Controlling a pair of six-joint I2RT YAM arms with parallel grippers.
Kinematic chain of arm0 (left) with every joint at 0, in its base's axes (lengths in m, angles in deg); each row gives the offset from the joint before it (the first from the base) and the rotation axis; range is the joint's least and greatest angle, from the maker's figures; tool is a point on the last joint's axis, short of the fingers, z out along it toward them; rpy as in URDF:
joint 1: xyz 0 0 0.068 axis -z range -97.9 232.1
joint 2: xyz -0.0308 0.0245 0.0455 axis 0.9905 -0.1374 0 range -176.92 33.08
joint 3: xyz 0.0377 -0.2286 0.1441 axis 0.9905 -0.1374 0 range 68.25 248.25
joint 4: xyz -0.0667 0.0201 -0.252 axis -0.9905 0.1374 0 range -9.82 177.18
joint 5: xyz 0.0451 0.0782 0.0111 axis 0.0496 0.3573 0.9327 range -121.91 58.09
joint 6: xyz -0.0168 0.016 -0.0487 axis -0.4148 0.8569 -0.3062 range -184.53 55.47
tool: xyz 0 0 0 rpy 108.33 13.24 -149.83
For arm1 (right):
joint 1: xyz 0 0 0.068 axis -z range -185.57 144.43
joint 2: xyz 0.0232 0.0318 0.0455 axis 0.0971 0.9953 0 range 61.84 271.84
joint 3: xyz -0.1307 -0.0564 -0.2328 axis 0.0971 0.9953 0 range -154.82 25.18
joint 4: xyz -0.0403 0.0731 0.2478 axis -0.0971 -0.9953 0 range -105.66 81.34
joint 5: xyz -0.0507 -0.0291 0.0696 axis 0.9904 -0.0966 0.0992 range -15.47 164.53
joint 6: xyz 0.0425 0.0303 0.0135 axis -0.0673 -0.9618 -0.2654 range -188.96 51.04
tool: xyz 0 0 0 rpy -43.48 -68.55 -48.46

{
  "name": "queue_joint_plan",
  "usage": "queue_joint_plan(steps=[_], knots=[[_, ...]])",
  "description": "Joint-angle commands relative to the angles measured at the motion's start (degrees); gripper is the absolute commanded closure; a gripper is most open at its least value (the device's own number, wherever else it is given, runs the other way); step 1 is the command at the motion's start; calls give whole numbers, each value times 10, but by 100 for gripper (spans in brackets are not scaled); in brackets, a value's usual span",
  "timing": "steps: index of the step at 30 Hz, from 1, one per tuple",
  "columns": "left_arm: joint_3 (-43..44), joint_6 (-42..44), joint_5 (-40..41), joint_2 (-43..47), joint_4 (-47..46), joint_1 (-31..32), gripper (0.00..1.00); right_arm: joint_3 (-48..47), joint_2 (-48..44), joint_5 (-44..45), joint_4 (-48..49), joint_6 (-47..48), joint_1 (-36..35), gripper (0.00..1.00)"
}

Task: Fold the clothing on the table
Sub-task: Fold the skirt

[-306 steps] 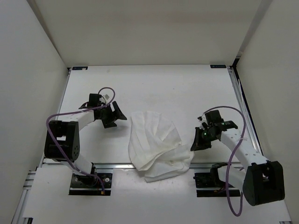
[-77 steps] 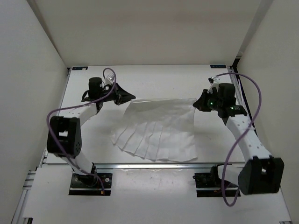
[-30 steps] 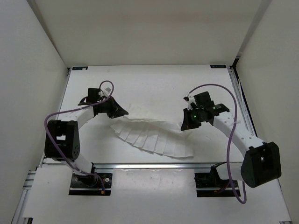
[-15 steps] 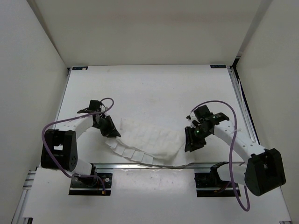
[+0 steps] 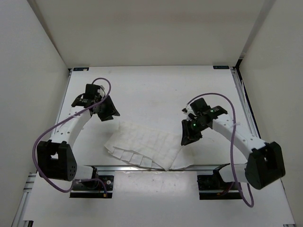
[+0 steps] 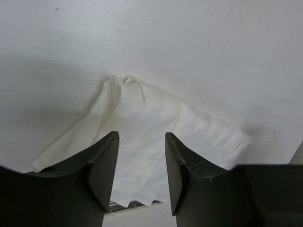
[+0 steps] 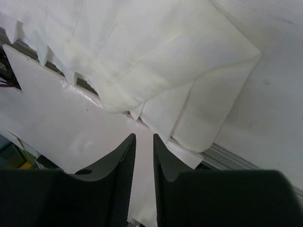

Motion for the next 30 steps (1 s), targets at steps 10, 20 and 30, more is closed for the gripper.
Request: queue_joint_plan(steps=[10,20,30], knots=[[-118,-33,-41,-57,-70,39,71,-31,176,-69,170,-19,58,81],[-81,-42,-30,-166,-106,52,72,-151,328,-17,131,17,70,82],[-16,-42,-23,-226,-101,59,74,-257,344,-9,83,56,75,80]])
